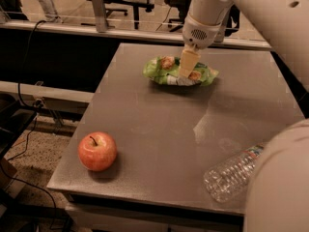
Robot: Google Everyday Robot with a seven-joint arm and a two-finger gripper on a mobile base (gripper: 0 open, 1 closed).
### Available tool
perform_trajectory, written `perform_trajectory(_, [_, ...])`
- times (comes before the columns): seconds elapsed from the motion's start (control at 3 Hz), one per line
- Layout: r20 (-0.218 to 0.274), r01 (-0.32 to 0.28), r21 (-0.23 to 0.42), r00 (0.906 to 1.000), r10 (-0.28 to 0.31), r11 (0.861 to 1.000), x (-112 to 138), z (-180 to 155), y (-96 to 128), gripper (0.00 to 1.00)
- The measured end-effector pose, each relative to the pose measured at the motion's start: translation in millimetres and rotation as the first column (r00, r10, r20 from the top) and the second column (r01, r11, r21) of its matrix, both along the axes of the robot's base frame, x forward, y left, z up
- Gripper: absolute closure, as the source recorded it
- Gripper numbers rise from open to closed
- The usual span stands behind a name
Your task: Move green rice chip bag near water bottle
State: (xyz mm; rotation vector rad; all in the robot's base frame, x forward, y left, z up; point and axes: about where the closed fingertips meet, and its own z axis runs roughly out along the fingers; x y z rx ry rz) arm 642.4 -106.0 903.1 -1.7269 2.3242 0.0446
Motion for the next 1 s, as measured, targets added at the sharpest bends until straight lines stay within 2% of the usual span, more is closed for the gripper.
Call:
perform_trajectory(0.67, [-0.025,0.094,0.021,0.9953,-0.093,0.995,-59,32,0,1.00])
perform_trajectory(1.0, [-0.054,0.139,0.000,0.9889,-0.139,0.990,-88,33,-4,1.00])
